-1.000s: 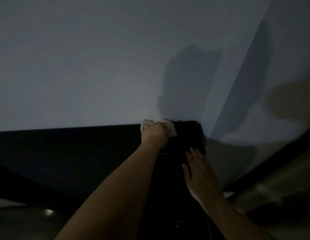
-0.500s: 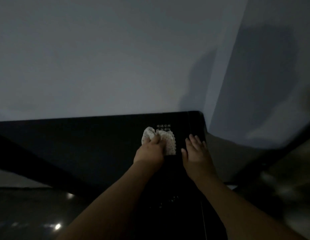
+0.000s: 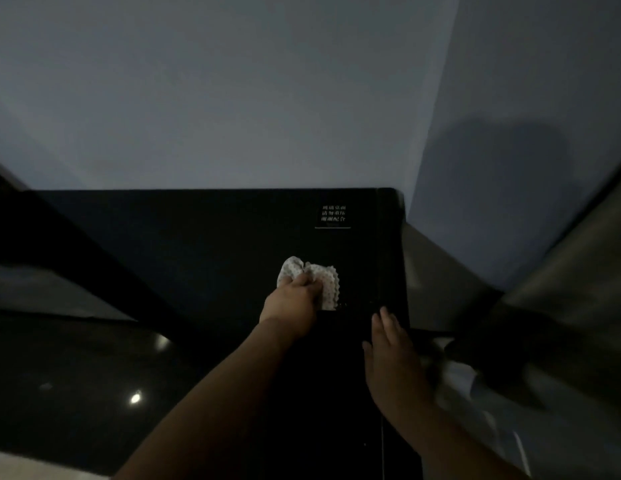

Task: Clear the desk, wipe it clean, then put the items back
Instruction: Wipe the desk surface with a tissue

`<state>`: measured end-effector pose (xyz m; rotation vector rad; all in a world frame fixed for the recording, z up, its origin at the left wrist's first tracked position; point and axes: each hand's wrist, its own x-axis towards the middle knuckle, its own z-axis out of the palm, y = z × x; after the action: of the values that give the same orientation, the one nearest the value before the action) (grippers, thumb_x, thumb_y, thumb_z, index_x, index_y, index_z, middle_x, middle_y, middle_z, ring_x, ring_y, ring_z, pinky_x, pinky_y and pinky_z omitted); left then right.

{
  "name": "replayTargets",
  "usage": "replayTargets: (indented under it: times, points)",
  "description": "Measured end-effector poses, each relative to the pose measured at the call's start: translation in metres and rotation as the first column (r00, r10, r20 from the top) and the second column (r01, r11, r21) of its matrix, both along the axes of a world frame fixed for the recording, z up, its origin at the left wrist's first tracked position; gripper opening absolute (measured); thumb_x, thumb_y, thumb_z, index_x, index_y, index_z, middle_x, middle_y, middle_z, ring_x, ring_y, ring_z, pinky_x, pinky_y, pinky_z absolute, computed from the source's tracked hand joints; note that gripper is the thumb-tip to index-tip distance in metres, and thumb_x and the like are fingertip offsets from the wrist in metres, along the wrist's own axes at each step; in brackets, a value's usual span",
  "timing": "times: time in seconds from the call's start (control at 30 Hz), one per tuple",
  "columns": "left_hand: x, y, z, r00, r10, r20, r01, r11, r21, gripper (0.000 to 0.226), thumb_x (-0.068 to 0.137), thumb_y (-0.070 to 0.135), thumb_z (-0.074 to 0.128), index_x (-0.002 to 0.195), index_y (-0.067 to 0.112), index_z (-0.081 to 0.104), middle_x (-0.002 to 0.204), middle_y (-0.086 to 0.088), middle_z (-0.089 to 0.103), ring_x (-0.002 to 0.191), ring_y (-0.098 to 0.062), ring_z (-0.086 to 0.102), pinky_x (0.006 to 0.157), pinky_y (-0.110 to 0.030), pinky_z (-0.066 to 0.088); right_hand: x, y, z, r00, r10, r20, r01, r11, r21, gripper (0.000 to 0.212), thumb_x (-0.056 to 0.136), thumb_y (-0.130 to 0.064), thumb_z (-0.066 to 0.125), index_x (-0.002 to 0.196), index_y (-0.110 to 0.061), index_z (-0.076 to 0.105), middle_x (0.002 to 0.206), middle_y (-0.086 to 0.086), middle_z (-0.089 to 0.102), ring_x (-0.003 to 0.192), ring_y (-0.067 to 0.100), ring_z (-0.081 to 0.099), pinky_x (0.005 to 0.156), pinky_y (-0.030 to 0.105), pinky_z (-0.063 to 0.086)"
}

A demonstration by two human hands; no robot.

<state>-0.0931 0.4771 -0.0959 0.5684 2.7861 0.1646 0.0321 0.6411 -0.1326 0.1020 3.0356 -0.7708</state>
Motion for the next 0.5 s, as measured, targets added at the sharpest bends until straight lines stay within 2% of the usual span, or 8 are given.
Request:
replayTargets:
  times: [0.03,0.13,0.17,0.23,0.3,0.4,0.5]
  points:
    - [0.002,0.000,0.000,1.000,0.010,0.008,-0.010,1.000,-0.002,0.045,0.098,0.033,0.046,0.143,0.033,0.042,0.155,0.005,0.026,0.138,-0.027,0.028,0.100,-0.042,0.045,0.004,-0.003,-0.005,0.999,-0.025,0.042,0.023,0.999,0.040,0.051,0.103,-0.026,0.033,0.150,-0.005,0.030,0.161,0.011,0.017,0.149,0.025,0.015,0.116,0.030,0.008]
    - [0.016,0.003,0.000,1.000,0.025,0.016,-0.025,0.999,-0.027,0.046,0.097,0.032,0.046,0.144,0.032,0.041,0.156,0.004,0.026,0.139,-0.028,0.029,0.101,-0.042,0.044,0.005,-0.012,-0.019,0.994,-0.103,0.028,0.100,0.991,0.088,0.051,0.093,-0.024,0.034,0.131,0.004,0.056,0.144,0.020,0.046,0.136,0.032,0.043,0.111,0.042,0.025]
    - [0.022,0.002,-0.001,1.000,0.020,0.019,-0.019,0.999,-0.031,0.047,0.097,0.033,0.047,0.144,0.032,0.040,0.156,0.004,0.025,0.139,-0.027,0.028,0.102,-0.042,0.043,0.004,-0.012,-0.022,0.993,-0.119,0.012,0.117,0.989,0.091,0.054,0.092,-0.025,0.030,0.129,0.004,0.057,0.143,0.020,0.048,0.135,0.032,0.044,0.111,0.043,0.025]
    - [0.039,-0.003,-0.002,0.999,-0.008,0.043,0.009,1.000,-0.025,0.049,0.096,0.034,0.049,0.145,0.033,0.038,0.157,0.005,0.024,0.141,-0.026,0.026,0.105,-0.042,0.042,0.005,-0.012,-0.026,0.994,-0.106,0.000,0.105,0.989,0.107,0.055,0.093,-0.026,0.029,0.133,0.003,0.053,0.147,0.018,0.043,0.140,0.030,0.037,0.115,0.041,0.017]
    - [0.056,-0.010,-0.001,0.998,-0.024,0.065,0.026,0.999,-0.019,0.051,0.095,0.036,0.052,0.144,0.036,0.038,0.158,0.007,0.021,0.142,-0.025,0.024,0.107,-0.042,0.041,0.005,-0.013,-0.022,0.993,-0.104,-0.047,0.109,0.987,0.117,0.056,0.093,-0.025,0.027,0.134,0.005,0.053,0.148,0.018,0.041,0.141,0.030,0.035,0.116,0.041,0.016]
    - [0.087,-0.022,0.002,0.991,-0.042,0.128,0.045,0.999,-0.019,0.056,0.093,0.038,0.056,0.145,0.038,0.035,0.160,0.008,0.015,0.144,-0.024,0.021,0.110,-0.043,0.038,0.004,-0.013,-0.016,0.995,-0.096,0.018,0.093,0.987,0.131,0.056,0.098,-0.027,0.026,0.148,-0.001,0.034,0.159,0.012,0.021,0.149,0.023,0.013,0.120,0.035,0.003]
    - [0.128,-0.034,0.005,0.988,-0.059,0.142,0.067,0.997,-0.046,0.057,0.094,0.040,0.054,0.147,0.036,0.032,0.160,0.006,0.013,0.143,-0.025,0.022,0.109,-0.041,0.038,0.004,-0.014,-0.015,0.993,-0.116,-0.003,0.115,0.983,0.144,0.054,0.100,-0.025,0.033,0.149,-0.002,0.031,0.160,0.012,0.020,0.149,0.023,0.013,0.120,0.035,0.005]
